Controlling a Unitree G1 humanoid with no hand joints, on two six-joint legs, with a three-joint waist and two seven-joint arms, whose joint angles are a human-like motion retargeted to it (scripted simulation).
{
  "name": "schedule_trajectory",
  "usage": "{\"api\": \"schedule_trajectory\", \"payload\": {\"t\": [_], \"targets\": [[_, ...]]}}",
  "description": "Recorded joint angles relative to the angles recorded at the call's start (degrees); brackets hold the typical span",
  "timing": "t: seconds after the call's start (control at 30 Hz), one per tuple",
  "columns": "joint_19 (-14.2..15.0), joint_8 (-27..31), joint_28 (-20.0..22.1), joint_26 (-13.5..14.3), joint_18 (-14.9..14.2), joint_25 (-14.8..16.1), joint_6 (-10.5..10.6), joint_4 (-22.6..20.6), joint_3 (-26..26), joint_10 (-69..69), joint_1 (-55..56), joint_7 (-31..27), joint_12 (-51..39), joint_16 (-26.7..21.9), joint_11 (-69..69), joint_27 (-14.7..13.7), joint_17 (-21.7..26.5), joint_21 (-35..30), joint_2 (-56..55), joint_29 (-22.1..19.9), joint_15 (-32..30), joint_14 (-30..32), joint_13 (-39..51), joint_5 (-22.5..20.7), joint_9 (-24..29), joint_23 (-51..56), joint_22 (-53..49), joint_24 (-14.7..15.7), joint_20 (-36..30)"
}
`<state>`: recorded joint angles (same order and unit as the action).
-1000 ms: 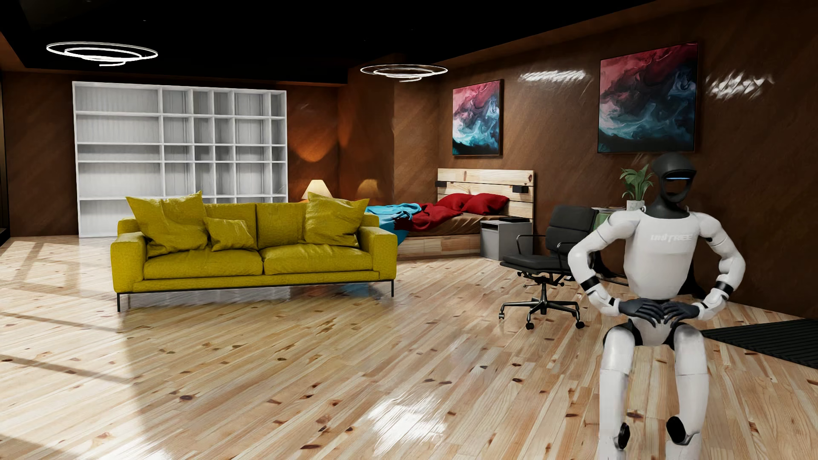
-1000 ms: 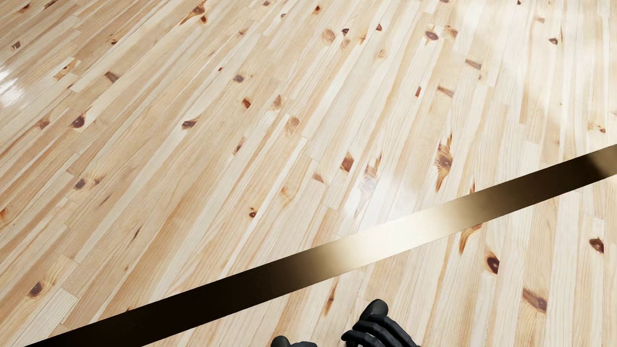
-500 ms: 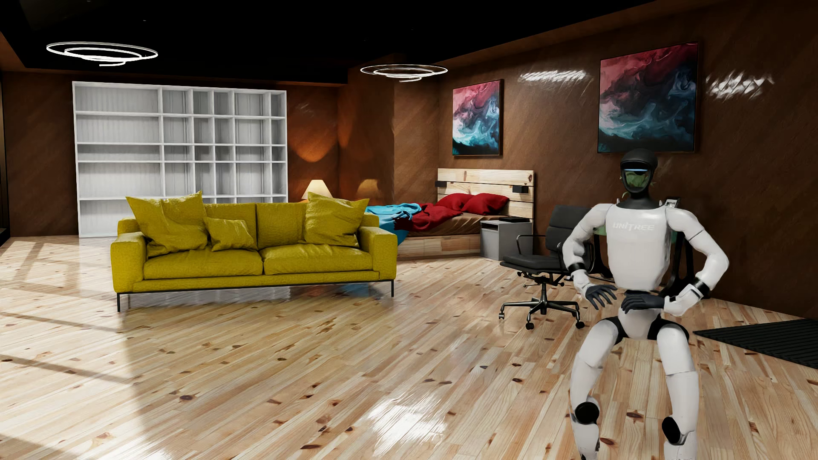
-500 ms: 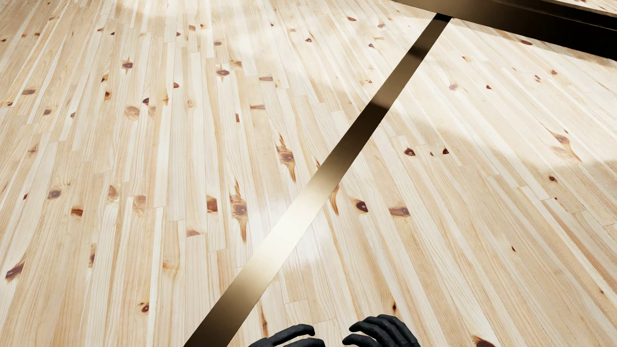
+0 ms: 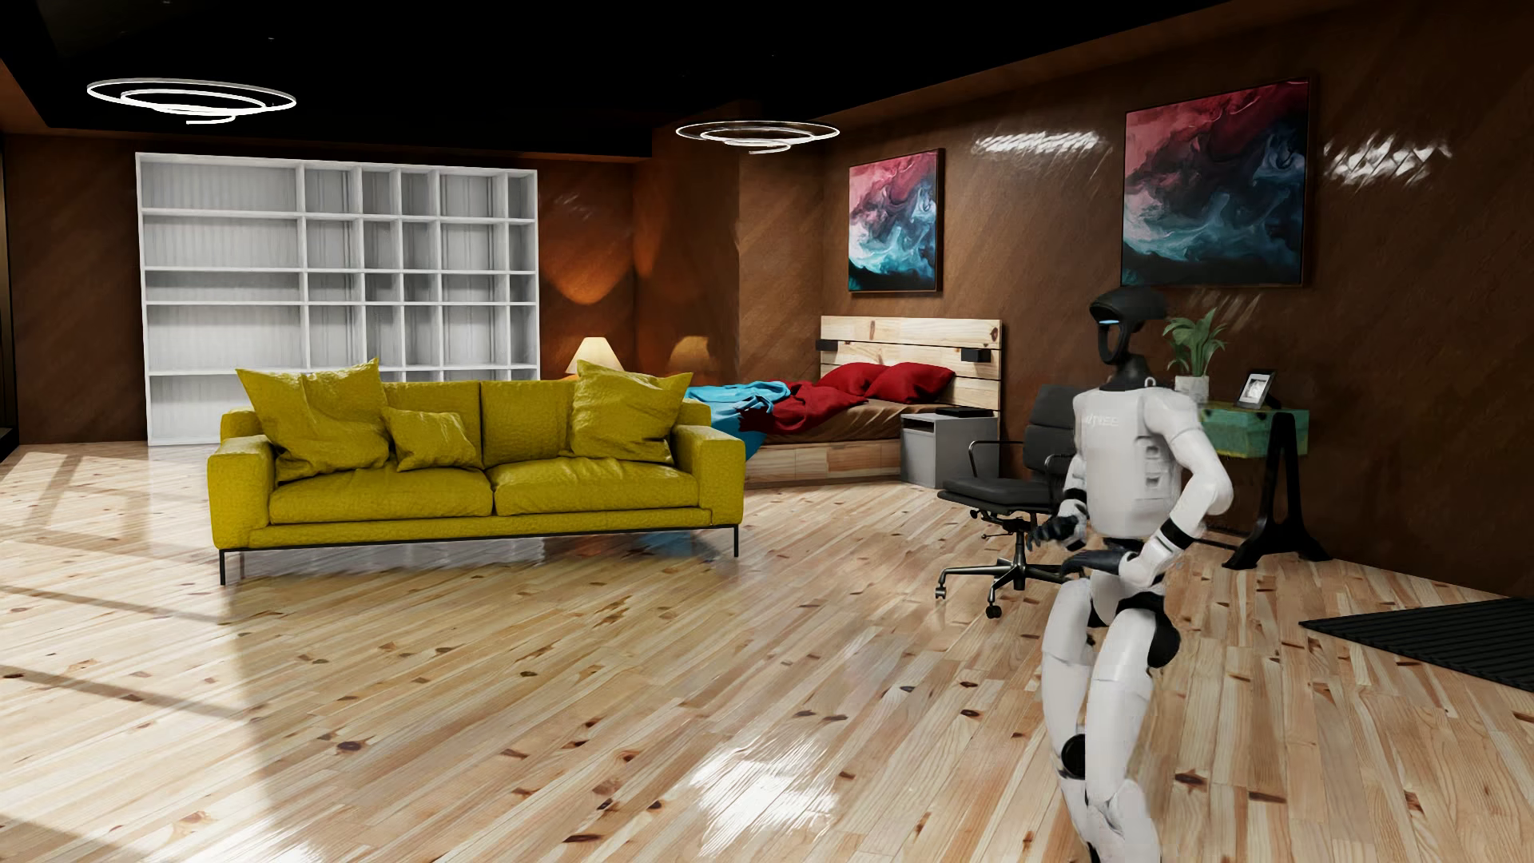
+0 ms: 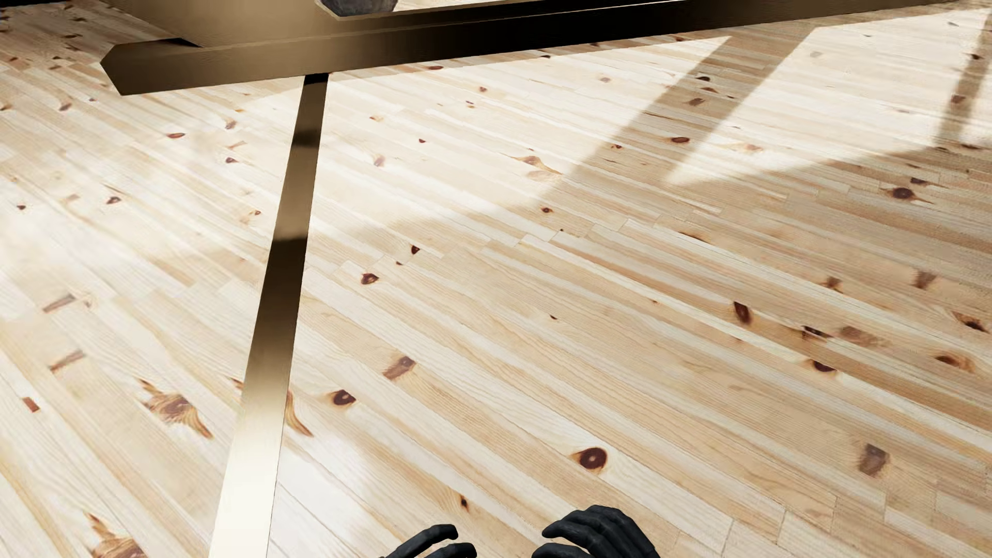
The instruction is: Walk to the sofa
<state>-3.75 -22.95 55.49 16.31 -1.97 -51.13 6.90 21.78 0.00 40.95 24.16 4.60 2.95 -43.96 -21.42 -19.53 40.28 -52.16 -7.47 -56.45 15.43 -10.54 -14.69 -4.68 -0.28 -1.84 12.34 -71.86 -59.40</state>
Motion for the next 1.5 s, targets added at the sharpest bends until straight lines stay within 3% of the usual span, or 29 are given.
{"api": "schedule_trajectory", "payload": {"t": [0.13, 0.23, 0.3, 0.37, 0.4, 0.47, 0.5, 0.53, 0.6, 0.63, 0.7, 0.73, 0.77, 0.8, 0.9, 1.0, 1.07, 1.13, 1.23, 1.3, 1.37, 1.43, 1.5], "targets": [[-1.79, 13.37, -2.40, 2.84, 0.46, -0.54, 1.36, -11.34, -0.23, -1.70, 4.98, -5.56, 1.14, -0.95, -0.25, 0.15, -0.35, 0.12, 0.15, -0.02, -0.03, 1.08, -0.36, -6.34, 1.41, 1.49, -1.42, -2.03, 2.52], [-2.70, 23.23, -3.02, 4.37, 0.20, -1.78, 1.85, -18.65, -0.82, -10.01, 7.40, -7.47, -1.60, -2.42, 0.23, 0.56, -1.08, 1.57, 1.65, -0.01, -0.46, 7.87, -1.35, -10.61, 2.20, 1.48, -2.40, -1.67, -1.37], [-2.90, 29.65, -3.41, 4.75, -3.07, -2.39, 1.94, -22.63, -1.21, -17.94, 8.06, -7.83, -4.44, -2.81, 0.85, 0.55, -1.72, 3.02, 3.24, -0.01, -0.92, 12.98, -2.61, -12.81, 2.55, 1.71, -2.63, -0.89, -5.28], [-3.04, 35.68, -3.51, 4.65, -4.69, -3.00, 1.98, -24.40, -1.62, -25.18, 8.23, -5.99, -6.96, -3.02, 1.07, 0.14, -2.40, 4.38, 4.99, -0.01, -1.16, 14.32, -3.43, -14.93, 2.75, 2.13, -2.58, -0.39, -8.56], [-3.23, 38.69, -3.41, 4.34, -7.02, -3.33, 1.88, -25.56, -1.73, -27.83, 8.14, -7.57, -7.99, -3.14, 0.96, -0.12, -2.48, 4.69, 6.07, -0.01, -1.02, 14.15, -3.58, -15.97, 2.82, 2.19, -2.59, -0.04, -10.09], [-3.93, 44.58, -3.29, 4.20, -8.75, -2.96, 1.32, -29.09, -1.67, -27.80, 7.23, -17.95, -8.34, -2.70, 0.48, -1.13, -2.25, 4.94, 8.92, -0.01, -0.84, 13.33, -3.23, -17.76, 2.82, 1.04, -2.00, 0.70, -11.00], [-4.40, 47.28, -3.54, 3.99, -4.37, -2.48, 0.89, -30.75, -1.65, -26.73, 6.10, -23.03, -8.47, -2.32, 0.47, -1.19, -2.01, 4.96, 10.62, -0.01, -1.29, 16.21, -3.27, -18.13, 2.67, 0.57, -1.89, 1.57, -11.03], [-3.81, 49.34, -3.92, 3.98, -2.05, -1.78, 0.39, -29.72, -1.85, -27.05, 4.94, -22.26, -8.53, -1.89, 0.19, -1.23, -1.93, 5.21, 12.09, -0.01, -1.90, 21.31, -3.22, -18.26, 2.43, -0.15, -1.95, 1.82, -10.54], [-1.29, 51.35, -3.76, 4.62, 1.09, -1.33, -1.36, -27.43, -1.85, -25.32, 2.95, -16.64, -9.19, -0.67, -2.59, -1.11, -2.42, 6.84, 14.35, -0.01, -4.15, 21.10, -3.57, -17.40, 1.89, -2.41, -2.60, 0.71, -9.67], [1.38, 51.54, -3.43, 5.32, 1.64, -1.86, -2.55, -26.98, -1.60, -24.23, 1.65, -14.36, -9.06, -0.25, -5.51, -1.44, -3.09, 7.93, 14.36, -0.01, -6.96, 18.67, -3.48, -16.93, 1.64, -4.59, -2.68, -0.02, -9.10], [17.55, 48.76, -4.52, 5.51, 3.18, -3.77, -4.75, -26.73, -0.55, -21.79, -0.46, -9.38, -9.64, -0.15, -15.48, -1.70, -1.84, 8.35, 11.48, 0.09, -14.29, 13.97, -4.27, -15.81, 1.28, -6.75, -2.96, 1.66, -9.87], [17.93, 41.32, -5.25, 5.51, 3.76, -4.13, -5.62, -26.17, 0.83, -20.12, -1.22, -6.14, -9.93, 0.38, -24.01, -2.30, 0.01, 7.63, 7.85, 0.33, -18.98, 11.51, -4.13, -15.62, 1.26, -7.20, -2.95, 2.45, -9.94], [17.94, 33.35, -5.55, 5.55, 4.29, -3.63, -6.50, -25.53, 2.55, -18.61, -1.96, -2.52, -10.14, 0.89, -32.95, -2.88, 2.03, 6.08, 2.22, 0.33, -26.27, 9.14, -3.34, -12.67, 1.36, -7.39, -3.24, 2.67, -9.61], [17.94, 29.78, -5.30, 5.70, 4.68, -2.44, -7.53, -25.31, 3.81, -17.87, -2.99, 0.61, -10.38, 1.36, -40.10, -3.12, 3.24, 4.18, -3.00, 0.05, -30.78, 7.17, -2.10, -8.49, 1.41, -7.21, -3.52, 2.32, -9.01], [17.96, 25.98, -4.36, 7.12, 5.30, -0.70, -10.73, -26.81, 4.56, -15.97, -6.31, 5.56, -10.89, 1.90, -50.34, -1.77, 3.69, 2.38, -14.92, -0.01, -18.19, 1.83, -0.28, 4.87, 1.64, -4.54, -2.50, 2.59, -8.69], [16.34, 26.96, -6.23, 7.41, 5.29, -3.19, -12.12, -27.99, 3.11, -14.38, -9.69, 6.29, -9.72, 1.51, -44.67, -0.20, 4.95, 3.42, -23.30, 0.03, -8.13, -2.90, -1.42, 6.98, 2.01, -2.13, -1.24, 6.76, -9.90], [10.35, 23.98, -5.97, 6.73, 4.98, -4.36, -12.13, -28.15, 2.00, -15.26, -12.41, 5.26, -9.64, 1.00, -34.33, 0.72, 3.38, 5.84, -27.45, 0.02, -6.02, -4.71, -3.04, 10.87, 2.29, -0.56, -1.72, 7.47, -11.06], [5.06, 19.06, -5.71, 6.95, 4.51, -5.40, -11.74, -28.20, 1.00, -17.01, -15.22, 3.52, -9.21, 0.67, -18.98, 0.49, 0.49, 8.79, -28.86, 0.01, -8.27, -5.76, -4.35, 13.97, 2.43, -0.93, -1.97, 6.86, -11.13], [8.35, 23.19, -5.68, 6.44, 3.73, -7.25, -10.39, -27.46, 0.09, -20.81, -20.24, 0.45, -8.51, 0.35, 5.86, -0.63, -2.06, 11.53, -26.17, -0.01, -14.78, -6.13, -5.65, 10.68, 2.04, -1.99, -2.16, 7.77, -11.29], [9.79, 22.52, -6.18, 5.51, 2.62, -8.76, -9.46, -26.40, 0.04, -21.22, -23.69, -1.49, -7.02, 0.13, 5.10, -2.08, -2.86, 12.06, -24.21, 0.04, -22.37, -6.17, -4.56, 10.13, 1.65, -1.62, -2.66, 9.02, -10.13], [6.70, 20.78, -7.41, 5.09, 2.46, -8.74, -8.27, -24.55, -0.24, -19.39, -26.18, -2.51, -4.75, -0.05, -0.43, -3.32, -3.37, 11.62, -23.46, 0.00, -19.53, -3.73, -3.17, 9.14, 1.36, -0.04, -3.11, 8.34, -7.14], [5.69, 18.44, -9.48, 6.26, 2.82, -8.28, -6.96, -22.20, -0.45, -15.85, -26.57, -3.62, -3.16, -0.48, -0.90, -2.80, -3.00, 10.80, -20.03, -0.02, -16.16, 2.77, -3.16, 8.03, 0.96, -0.48, -3.34, 7.16, -5.03], [4.86, 15.53, -11.14, 7.73, 1.60, -8.41, -5.67, -19.30, -0.76, -8.21, -24.12, -4.28, -2.59, -1.43, 0.70, -2.55, -3.32, 10.65, -15.88, 0.00, -13.56, 10.80, -3.35, 6.82, 0.65, -1.55, -3.36, 10.07, -4.99]]}}
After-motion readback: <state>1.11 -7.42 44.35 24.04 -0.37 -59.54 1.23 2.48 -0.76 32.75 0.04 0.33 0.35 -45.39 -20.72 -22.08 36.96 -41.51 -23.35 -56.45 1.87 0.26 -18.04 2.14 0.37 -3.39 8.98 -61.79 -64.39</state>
